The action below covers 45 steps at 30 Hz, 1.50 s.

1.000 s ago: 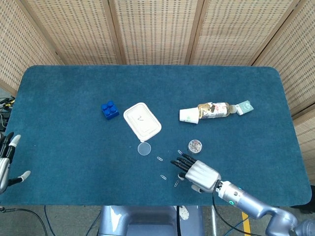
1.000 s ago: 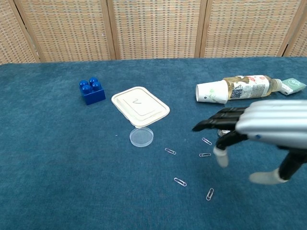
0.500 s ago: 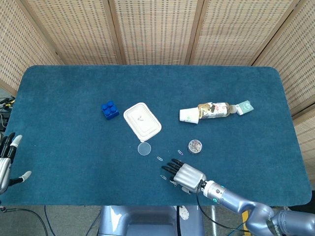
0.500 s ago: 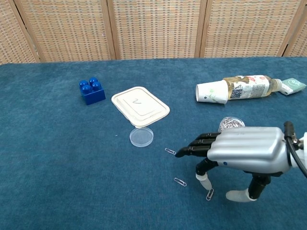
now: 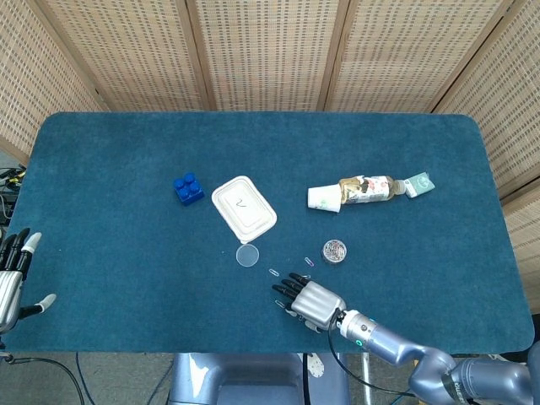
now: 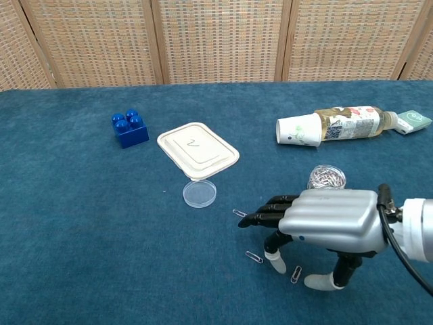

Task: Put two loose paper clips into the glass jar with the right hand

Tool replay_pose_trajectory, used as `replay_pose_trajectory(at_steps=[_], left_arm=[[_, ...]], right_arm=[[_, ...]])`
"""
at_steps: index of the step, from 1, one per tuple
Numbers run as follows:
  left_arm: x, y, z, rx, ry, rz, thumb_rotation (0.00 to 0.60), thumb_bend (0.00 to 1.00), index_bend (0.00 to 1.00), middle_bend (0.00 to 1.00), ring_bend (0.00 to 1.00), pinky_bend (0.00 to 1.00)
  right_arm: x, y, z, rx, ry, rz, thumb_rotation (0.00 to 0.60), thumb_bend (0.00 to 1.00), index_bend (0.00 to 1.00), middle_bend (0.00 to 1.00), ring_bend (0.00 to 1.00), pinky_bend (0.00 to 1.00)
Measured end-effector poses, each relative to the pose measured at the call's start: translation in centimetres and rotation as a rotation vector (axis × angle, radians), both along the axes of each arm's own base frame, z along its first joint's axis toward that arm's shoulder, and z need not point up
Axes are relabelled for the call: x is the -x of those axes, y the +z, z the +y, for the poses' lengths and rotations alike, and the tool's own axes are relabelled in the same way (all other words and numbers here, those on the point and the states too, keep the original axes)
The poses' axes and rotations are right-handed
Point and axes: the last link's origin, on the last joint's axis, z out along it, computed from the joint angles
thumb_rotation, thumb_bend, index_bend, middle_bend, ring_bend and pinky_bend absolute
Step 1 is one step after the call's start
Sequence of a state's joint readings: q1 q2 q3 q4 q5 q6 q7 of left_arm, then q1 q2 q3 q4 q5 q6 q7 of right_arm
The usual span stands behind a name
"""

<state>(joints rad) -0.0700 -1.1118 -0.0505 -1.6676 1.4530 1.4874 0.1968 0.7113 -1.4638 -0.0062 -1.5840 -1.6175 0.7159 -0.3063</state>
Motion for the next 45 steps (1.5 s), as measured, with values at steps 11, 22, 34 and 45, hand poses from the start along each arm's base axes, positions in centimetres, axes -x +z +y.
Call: replay_pose_trajectory(at_steps=[11,22,34,45], left_arm=[[0.0,0.0,0.0,0.0,0.0,-0.001,0.6,0.0,0.0,0.0,0.0,0.0],[0.1,-0.1,0.1,0.002,0.004,0.002,0.6,0.0,0.0,0.0,0.0,0.0],[0.1,-0.2,0.1,0.005,0.006,0.004,0.6,0.0,0.0,0.0,0.0,0.0],[0.1,-0.2,0.1,0.007,0.007,0.003,0.6,0.0,0.0,0.0,0.0,0.0]], right_arm=[[0.6,-0.8,-0.1,0.011,0.02,-0.013,0.6,0.35,0.45,0.0,0.0,0.0],[1.1,-1.7,-0.4,0.026,0.033,-0.037,0.6,0.35,0.47,0.0,0.0,0.0],[1.9,-2.0,-0.7,0.041,0.038,-0.028,0.6,0.36,0.51,0.0,0.0,0.0],[2.1,-2.3,-0.8,0.057,0.047,-0.014,0.6,0.43,0.63,0.0,0.0,0.0]])
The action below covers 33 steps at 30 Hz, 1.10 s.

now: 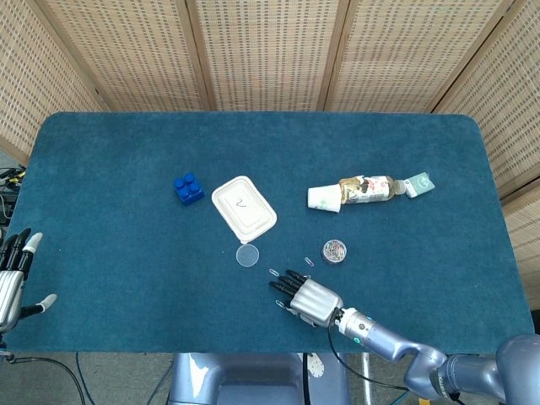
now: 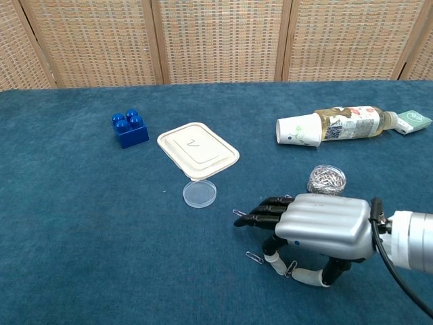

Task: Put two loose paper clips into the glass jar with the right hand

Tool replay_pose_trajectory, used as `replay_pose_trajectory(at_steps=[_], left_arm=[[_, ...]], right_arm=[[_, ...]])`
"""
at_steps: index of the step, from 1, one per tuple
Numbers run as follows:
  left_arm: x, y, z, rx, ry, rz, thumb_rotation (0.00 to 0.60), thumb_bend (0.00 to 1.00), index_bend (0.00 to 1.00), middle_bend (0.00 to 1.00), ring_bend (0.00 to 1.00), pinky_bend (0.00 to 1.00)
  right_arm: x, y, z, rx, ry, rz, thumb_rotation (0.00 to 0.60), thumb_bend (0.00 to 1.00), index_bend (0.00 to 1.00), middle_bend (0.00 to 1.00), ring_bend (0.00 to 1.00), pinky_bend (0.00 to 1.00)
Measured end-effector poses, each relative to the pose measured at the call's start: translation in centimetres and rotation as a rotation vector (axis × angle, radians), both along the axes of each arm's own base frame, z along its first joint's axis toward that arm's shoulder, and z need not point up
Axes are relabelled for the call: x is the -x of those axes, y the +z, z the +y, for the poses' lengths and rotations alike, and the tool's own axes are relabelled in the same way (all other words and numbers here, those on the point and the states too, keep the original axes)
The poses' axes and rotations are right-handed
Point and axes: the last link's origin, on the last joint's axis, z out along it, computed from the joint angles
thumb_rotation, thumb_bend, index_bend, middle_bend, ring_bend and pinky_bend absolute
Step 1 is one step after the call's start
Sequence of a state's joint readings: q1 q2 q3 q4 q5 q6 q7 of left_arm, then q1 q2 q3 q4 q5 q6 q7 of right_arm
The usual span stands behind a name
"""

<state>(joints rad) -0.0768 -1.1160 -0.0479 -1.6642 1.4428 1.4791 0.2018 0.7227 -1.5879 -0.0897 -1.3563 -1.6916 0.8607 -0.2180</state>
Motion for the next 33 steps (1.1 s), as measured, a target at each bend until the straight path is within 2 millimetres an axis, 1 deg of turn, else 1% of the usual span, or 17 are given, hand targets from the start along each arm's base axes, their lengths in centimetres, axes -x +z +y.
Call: replay_pose_trajectory(at_steps=[8,14,19,27,33], left_arm=[[0.0,0.0,0.0,0.0,-0.001,-0.001,0.6,0.0,0.0,0.0,0.0,0.0],[0.0,-0.1,0.1,0.004,0.001,0.001,0.6,0.0,0.0,0.0,0.0,0.0],[0.0,-0.2,0.1,0.006,0.001,0.003,0.6,0.0,0.0,0.0,0.0,0.0],[-0.1,-0.2,0.2,0.008,0.0,0.003,0.6,0.0,0.0,0.0,0.0,0.0],[0.0,-0.2,0.2,0.007,0.007,0.006,0.6,0.0,0.0,0.0,0.0,0.0]], right_arm=[[0.0,0.1,-0.3,0.021,-0.01,-0.018,0.6,0.45,0.66,0.01,0.0,0.0],[0.3,0.2,-0.5,0.027,-0.02,-0.016,0.6,0.49,0.67,0.01,0.0,0.0],[0.5,0.4,-0.6,0.033,-0.017,-0.022,0.6,0.53,0.7,0.02,0.0,0.0],[0.6,1.1,-0.8,0.053,-0.014,-0.054,0.6,0.54,0.71,0.03,0.0,0.0],[0.1,1.7,-1.2,0.067,-0.019,-0.095,0.6,0.54,0.71,0.03,0.0,0.0]])
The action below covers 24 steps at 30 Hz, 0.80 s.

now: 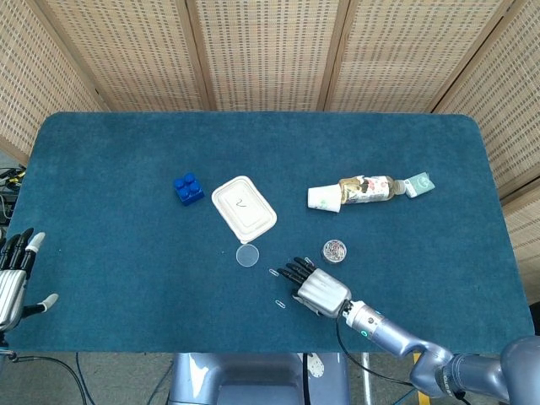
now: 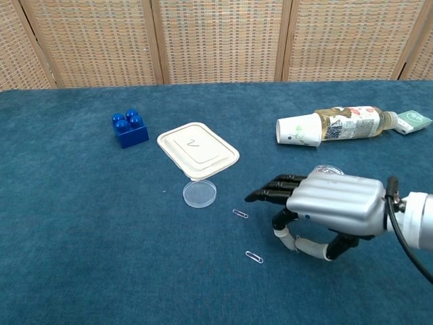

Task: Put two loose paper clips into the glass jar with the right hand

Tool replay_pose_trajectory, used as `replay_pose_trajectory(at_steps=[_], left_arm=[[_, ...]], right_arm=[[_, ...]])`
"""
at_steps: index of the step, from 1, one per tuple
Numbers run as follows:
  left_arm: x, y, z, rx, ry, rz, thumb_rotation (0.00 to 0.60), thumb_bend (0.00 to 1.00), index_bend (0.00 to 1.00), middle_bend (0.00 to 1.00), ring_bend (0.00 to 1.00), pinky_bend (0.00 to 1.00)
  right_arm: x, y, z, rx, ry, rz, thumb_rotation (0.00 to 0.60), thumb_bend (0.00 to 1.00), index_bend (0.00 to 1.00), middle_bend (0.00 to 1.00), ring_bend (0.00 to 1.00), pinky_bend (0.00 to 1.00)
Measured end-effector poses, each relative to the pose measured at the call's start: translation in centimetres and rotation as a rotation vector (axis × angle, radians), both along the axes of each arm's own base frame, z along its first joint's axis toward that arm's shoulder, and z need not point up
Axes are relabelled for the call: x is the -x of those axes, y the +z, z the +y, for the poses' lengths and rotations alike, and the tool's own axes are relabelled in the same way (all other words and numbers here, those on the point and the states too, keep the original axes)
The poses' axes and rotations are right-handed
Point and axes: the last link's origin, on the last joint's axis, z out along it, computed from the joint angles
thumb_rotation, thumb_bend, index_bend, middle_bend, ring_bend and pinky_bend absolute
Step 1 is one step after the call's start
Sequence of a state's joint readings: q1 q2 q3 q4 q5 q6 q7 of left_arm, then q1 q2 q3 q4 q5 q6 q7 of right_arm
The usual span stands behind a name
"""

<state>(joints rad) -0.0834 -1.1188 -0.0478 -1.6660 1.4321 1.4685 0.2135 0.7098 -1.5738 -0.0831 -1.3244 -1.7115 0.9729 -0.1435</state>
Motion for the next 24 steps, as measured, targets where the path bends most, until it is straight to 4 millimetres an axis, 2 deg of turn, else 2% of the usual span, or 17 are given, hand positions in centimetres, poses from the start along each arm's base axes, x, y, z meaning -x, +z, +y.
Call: replay_pose_trajectory(at_steps=[6,13,18,24], left_arm=[[0.2,0.1,-0.1,-0.008,0.009,-0.001,0.6,0.0,0.0,0.0,0.0,0.0],[0.2,0.3,-0.1,-0.009,0.004,-0.005,0.6,0.0,0.0,0.0,0.0,0.0],[0.0,0.2,0.0,-0.007,-0.002,-0.004,0.6,0.0,0.0,0.0,0.0,0.0],[0.1,0.0,0.0,0.001,0.001,0.0,0.6,0.0,0.0,0.0,0.0,0.0]], right_arm=[[-0.9,1.4,-1.2,0.036,-0.013,-0.061,0.6,0.54,0.71,0.03,0.0,0.0],[-1.5,4.5,-4.0,0.133,-0.064,-0.124,0.6,0.54,0.71,0.04,0.0,0.0],[-0.4,6.0,-6.2,0.2,-0.13,-0.103,0.6,0.54,0.71,0.04,0.0,0.0],[0.9,6.1,-7.1,0.227,-0.166,-0.06,0.6,0.54,0.71,0.04,0.0,0.0]])
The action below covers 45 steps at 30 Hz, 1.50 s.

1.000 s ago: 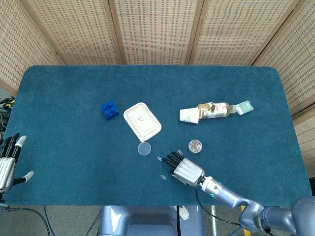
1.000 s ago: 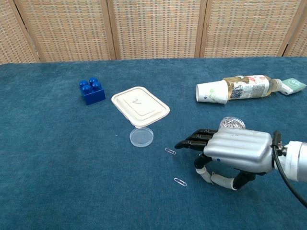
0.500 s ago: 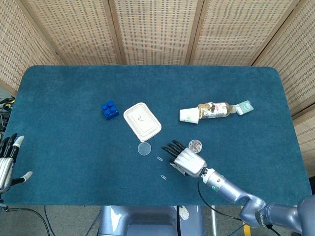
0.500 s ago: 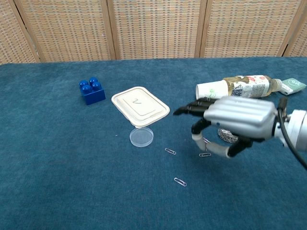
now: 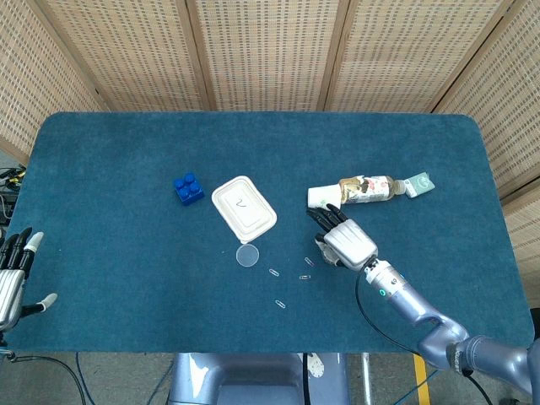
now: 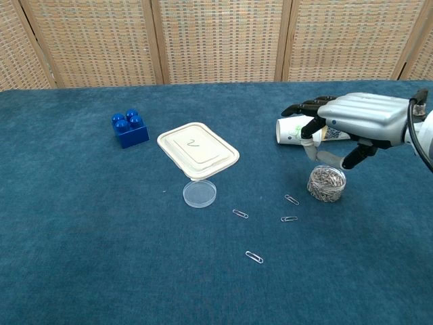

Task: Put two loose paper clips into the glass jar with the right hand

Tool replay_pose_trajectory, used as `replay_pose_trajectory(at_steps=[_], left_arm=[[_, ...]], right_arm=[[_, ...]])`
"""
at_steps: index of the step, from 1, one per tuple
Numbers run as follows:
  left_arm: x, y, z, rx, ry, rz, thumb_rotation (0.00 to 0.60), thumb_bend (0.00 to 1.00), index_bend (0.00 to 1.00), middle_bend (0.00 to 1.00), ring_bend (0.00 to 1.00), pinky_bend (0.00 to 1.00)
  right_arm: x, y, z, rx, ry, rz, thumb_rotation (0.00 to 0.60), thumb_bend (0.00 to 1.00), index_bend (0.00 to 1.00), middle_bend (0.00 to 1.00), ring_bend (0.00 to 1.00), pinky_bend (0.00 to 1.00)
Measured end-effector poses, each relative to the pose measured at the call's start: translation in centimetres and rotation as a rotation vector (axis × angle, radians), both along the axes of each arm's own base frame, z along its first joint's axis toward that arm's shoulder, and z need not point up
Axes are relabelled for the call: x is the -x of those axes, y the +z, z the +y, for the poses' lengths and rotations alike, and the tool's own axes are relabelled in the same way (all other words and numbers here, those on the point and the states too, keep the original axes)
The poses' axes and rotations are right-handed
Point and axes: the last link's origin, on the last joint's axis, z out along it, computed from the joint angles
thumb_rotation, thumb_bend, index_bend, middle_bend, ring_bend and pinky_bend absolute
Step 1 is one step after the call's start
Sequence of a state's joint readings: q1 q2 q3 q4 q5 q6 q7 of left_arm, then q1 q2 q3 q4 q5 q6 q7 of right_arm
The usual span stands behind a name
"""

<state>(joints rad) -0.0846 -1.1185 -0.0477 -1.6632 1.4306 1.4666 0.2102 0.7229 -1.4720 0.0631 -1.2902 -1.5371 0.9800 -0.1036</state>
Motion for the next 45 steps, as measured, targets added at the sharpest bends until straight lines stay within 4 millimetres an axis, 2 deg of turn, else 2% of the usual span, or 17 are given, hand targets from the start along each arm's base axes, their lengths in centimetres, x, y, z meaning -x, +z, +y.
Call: replay_pose_trajectory(at_steps=[6,16,31,33,36,37,45], left_arm=[[0.0,-0.1,0.1,-0.001,0.004,0.001,0.6,0.0,0.0,0.0,0.0,0.0],[0.1,-0.1,0.1,0.003,0.007,0.0,0.6,0.0,0.0,0.0,0.0,0.0],[0.1,-0.1,0.1,0.004,0.007,0.0,0.6,0.0,0.0,0.0,0.0,0.0],[0.1,-0.1,0.1,0.005,0.007,0.001,0.6,0.0,0.0,0.0,0.0,0.0],[0.1,-0.2,0.1,0.005,0.009,0.002,0.6,0.0,0.0,0.0,0.0,0.0],[0.1,-0.2,0.1,0.004,0.009,0.001,0.6,0.0,0.0,0.0,0.0,0.0],[0.1,-0.1,0.1,0.004,0.008,-0.001,0.6,0.0,0.0,0.0,0.0,0.0]], right_arm=[[1.2,-0.7,-0.4,0.009,-0.018,0.038,0.6,0.54,0.71,0.04,0.0,0.0],[1.4,-2.1,-0.3,0.001,-0.013,0.067,0.6,0.54,0.71,0.04,0.0,0.0],[2.9,-1.6,-0.8,0.036,-0.036,0.118,0.6,0.54,0.71,0.04,0.0,0.0],[2.9,-1.7,-0.7,0.033,-0.035,0.119,0.6,0.51,0.64,0.04,0.0,0.0],[2.9,-1.7,-0.7,0.036,-0.031,0.122,0.6,0.32,0.46,0.04,0.0,0.0],[2.9,-1.7,-0.8,0.039,-0.033,0.124,0.6,0.28,0.44,0.04,0.0,0.0],[2.5,-1.3,-0.7,0.059,-0.037,0.115,0.6,0.27,0.43,0.04,0.0,0.0]])
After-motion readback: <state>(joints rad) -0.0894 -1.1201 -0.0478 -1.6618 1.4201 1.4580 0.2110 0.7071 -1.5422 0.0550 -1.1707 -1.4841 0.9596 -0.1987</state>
